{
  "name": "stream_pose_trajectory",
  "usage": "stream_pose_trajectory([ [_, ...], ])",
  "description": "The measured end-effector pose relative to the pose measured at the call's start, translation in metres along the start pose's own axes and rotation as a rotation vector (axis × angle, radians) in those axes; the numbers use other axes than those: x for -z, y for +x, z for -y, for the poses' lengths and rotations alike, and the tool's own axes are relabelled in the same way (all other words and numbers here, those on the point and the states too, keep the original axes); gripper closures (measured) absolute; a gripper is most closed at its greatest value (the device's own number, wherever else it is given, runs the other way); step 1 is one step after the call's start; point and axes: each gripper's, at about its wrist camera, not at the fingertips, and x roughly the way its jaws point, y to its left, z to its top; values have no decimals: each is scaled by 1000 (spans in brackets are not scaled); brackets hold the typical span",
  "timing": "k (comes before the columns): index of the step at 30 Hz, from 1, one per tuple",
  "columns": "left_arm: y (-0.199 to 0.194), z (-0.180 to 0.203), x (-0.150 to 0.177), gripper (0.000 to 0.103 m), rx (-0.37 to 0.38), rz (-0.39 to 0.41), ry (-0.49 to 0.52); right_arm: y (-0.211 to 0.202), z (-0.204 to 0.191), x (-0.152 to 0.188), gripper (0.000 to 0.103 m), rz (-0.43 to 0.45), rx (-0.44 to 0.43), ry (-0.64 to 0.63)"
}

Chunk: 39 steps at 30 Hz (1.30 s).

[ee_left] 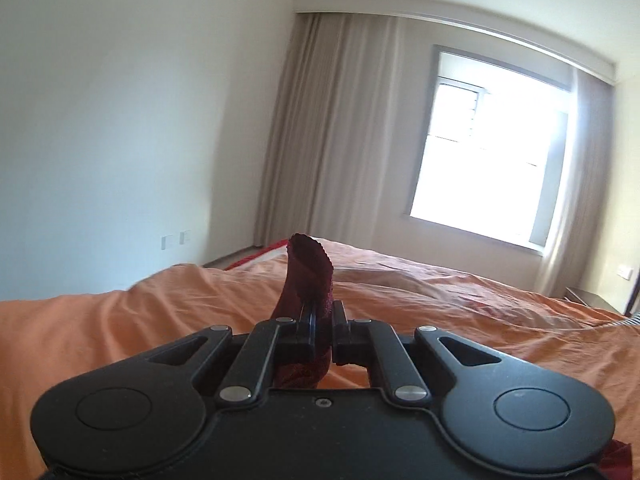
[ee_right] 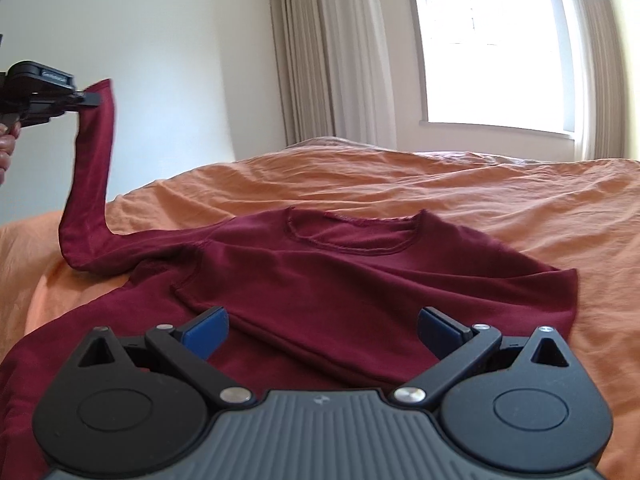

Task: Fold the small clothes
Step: 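Lay the held sleeve across the sweater body and open the left gripper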

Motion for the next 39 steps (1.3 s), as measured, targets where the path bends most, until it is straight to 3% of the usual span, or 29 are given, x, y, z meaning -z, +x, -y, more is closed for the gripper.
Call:
stream_pose_trajectory([
  [5, 16, 88, 34, 97, 185, -64, 34, -18, 27, 8, 0, 1, 66, 39],
  [10, 27, 153, 90, 97, 310, -105, 70, -34, 48, 24, 0, -18, 120, 86],
  [16, 57, 186, 155, 97, 380, -251, 55, -46, 62, 38, 0, -12, 151, 134],
  [23, 61, 192, 174, 92, 419, -339, 51, -43, 61, 46, 0, -17, 176, 146],
  [26, 65, 191, 176, 78, 451, -387, 32, -42, 56, 47, 0, -21, 181, 123],
  [28, 66, 188, 178, 60, 470, -402, 24, -39, 53, 46, 0, -26, 184, 107],
  [33, 62, 170, 171, 28, 505, -417, -13, -34, 45, 38, 0, -29, 156, 85],
  [39, 49, 126, 147, 3, 453, -371, -1, -9, 26, 12, 0, -32, 48, 77],
])
